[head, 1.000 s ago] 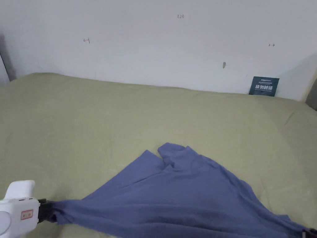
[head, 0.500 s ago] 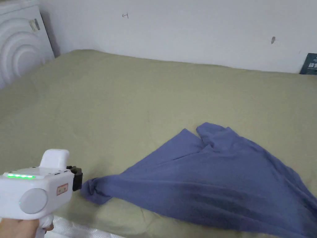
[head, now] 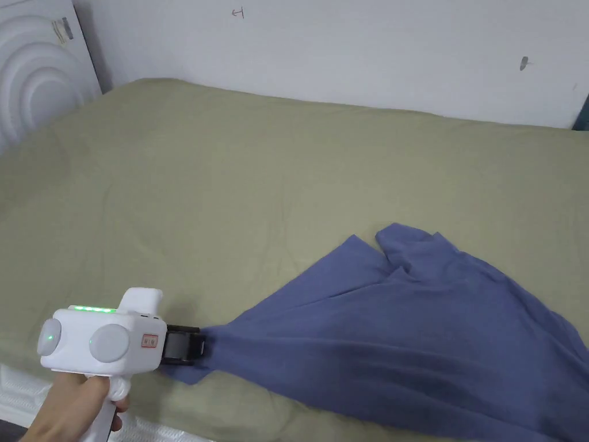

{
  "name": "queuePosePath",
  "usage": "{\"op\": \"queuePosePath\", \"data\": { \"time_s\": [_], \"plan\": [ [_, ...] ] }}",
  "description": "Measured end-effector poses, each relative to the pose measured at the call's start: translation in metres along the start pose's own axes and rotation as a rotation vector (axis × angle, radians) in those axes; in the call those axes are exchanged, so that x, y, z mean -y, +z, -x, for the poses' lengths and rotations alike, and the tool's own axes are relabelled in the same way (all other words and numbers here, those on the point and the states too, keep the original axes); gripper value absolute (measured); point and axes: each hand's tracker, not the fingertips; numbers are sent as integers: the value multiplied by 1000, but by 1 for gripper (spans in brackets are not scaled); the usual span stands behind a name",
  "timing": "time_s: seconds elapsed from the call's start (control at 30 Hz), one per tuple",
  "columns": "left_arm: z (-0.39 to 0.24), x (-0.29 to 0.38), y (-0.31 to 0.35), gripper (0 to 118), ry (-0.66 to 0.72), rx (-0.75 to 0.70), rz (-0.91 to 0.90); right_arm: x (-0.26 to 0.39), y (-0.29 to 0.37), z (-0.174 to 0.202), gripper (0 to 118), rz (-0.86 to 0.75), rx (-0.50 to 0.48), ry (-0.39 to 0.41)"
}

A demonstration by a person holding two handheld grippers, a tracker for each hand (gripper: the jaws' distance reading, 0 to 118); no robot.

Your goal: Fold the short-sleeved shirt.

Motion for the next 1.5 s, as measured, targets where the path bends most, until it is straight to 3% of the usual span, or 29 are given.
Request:
{"op": "queuePosePath", "data": {
  "time_s": [0.03,0.1,0.13,0.17,0.2,0.23,0.47,0.6,0.77,0.8,0.87,0.9,0.97,1.03,1.13,1.2,1.23,1.27,1.3,1.33,1.5],
  "plan": [
    [-1,0,-2,95,-10,3,9,0,-3,0,0,7,0,0],
    [-9,4,4,44,-34,35,-3,-2,-9,0,0,17,2,0],
    [-12,5,7,13,-53,-37,-35,-2,-20,-8,0,28,-4,-3],
    [-9,5,11,13,-54,11,-34,-4,-26,-9,0,31,-3,-3],
    [-7,6,14,4,3,131,-29,-7,-31,-10,0,33,-4,-5],
    [-9,7,17,5,50,90,-46,-13,-38,-10,0,38,-7,-3],
    [-22,4,19,4,-19,85,-50,-78,-123,-24,0,54,3,33],
    [-24,1,13,4,-24,75,-50,-125,-193,-34,0,114,17,108],
    [-12,1,-4,4,-27,75,-34,-172,-272,-36,1,175,19,89],
    [-12,0,-5,4,-26,74,-34,-179,-283,-33,24,194,11,107],
    [-17,-1,-3,4,-22,76,-29,-189,-306,-29,102,264,-17,144],
    [-18,-1,-4,4,-22,75,-29,-188,-317,-27,116,319,-30,143],
    [-14,-2,-8,4,-26,78,-23,-184,-332,-22,107,304,-46,148],
    [-10,-1,-10,5,-29,77,-23,-175,-350,-17,107,390,-12,187],
    [-7,-1,-11,5,-27,78,-21,-162,-335,-1,85,469,49,265],
    [-7,0,-13,5,-24,76,-18,-164,-341,-14,81,422,-5,174],
    [-7,0,-13,5,-27,73,-16,-167,-330,-11,59,384,-20,172],
    [-6,1,-13,5,-29,70,-16,-168,-322,-8,5,347,-36,204],
    [-7,-1,-11,5,-31,67,-14,-173,-301,-4,0,301,13,246],
    [-8,-2,-7,5,-37,66,-14,-184,-276,8,0,269,-14,277],
    [-19,-29,39,5,13,79,-140,-208,-178,-5,0,95,-50,234]
  ]
}}
